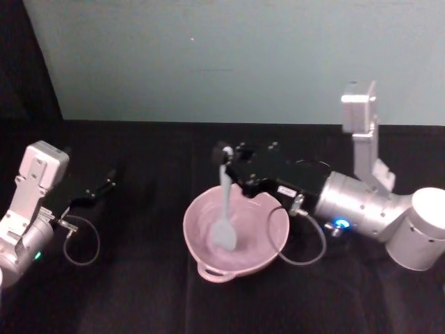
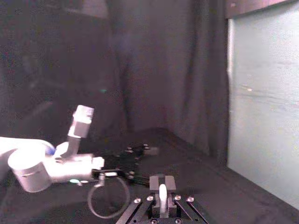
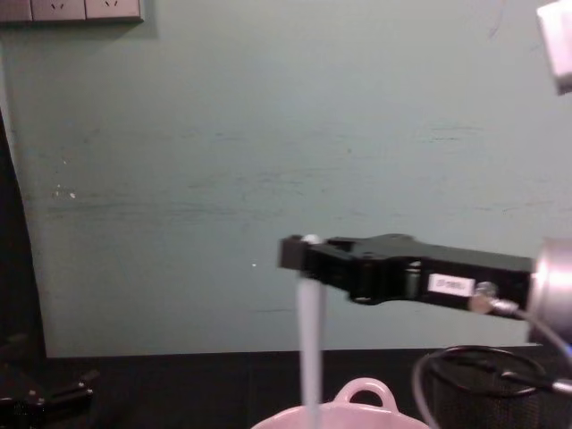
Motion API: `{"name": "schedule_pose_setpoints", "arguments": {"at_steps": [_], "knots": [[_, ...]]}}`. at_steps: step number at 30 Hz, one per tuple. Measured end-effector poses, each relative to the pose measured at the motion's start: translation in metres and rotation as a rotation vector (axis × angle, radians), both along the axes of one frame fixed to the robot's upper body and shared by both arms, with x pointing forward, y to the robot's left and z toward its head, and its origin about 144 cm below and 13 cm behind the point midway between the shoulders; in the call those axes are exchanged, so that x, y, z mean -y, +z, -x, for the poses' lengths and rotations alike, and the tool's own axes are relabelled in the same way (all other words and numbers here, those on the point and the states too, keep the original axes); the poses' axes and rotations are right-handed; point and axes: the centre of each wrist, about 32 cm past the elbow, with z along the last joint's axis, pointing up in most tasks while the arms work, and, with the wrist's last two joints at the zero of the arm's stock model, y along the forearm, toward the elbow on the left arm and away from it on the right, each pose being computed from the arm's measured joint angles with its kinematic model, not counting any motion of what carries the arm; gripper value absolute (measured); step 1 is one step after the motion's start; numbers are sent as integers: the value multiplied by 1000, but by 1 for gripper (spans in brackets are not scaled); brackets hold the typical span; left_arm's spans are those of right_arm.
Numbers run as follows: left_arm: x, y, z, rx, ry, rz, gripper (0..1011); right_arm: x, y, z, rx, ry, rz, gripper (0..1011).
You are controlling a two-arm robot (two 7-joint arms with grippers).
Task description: Use the one hand to pick up the spoon and stir the clear water in the bowl.
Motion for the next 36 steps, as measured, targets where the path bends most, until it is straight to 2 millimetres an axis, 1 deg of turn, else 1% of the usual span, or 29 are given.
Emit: {"name": "schedule_pose_setpoints", "arguments": {"at_steps": [1,4,7,12,16,18,22,23,24,25,27,31,36], "knots": [[0,0,0,0,0,0,1005,-6,0,0,1,17,-5,84],[0,0,0,0,0,0,1005,-16,1,-3,2,40,-13,84],[0,0,0,0,0,0,1005,-20,1,-7,3,44,-16,84],[0,0,0,0,0,0,1005,-22,-1,-21,2,29,-25,84],[0,0,0,0,0,0,1005,-14,-6,-32,-6,-13,-29,84],[0,0,0,0,0,0,1005,-12,-6,-33,-6,-24,-31,84],[0,0,0,0,0,0,1005,3,-7,-37,-3,-95,-32,84],[0,0,0,0,0,0,1005,9,-7,-37,-1,-120,-28,84],[0,0,0,0,0,0,1005,9,-7,-37,-1,-120,-28,84],[0,0,0,0,0,0,1005,16,-5,-36,10,-143,-19,84],[0,0,0,0,0,0,1005,24,-1,-33,25,-166,-3,84],[0,0,0,0,0,0,1005,32,5,-26,48,-184,23,84],[0,0,0,0,0,0,1005,34,11,-18,64,-166,63,84]]}}
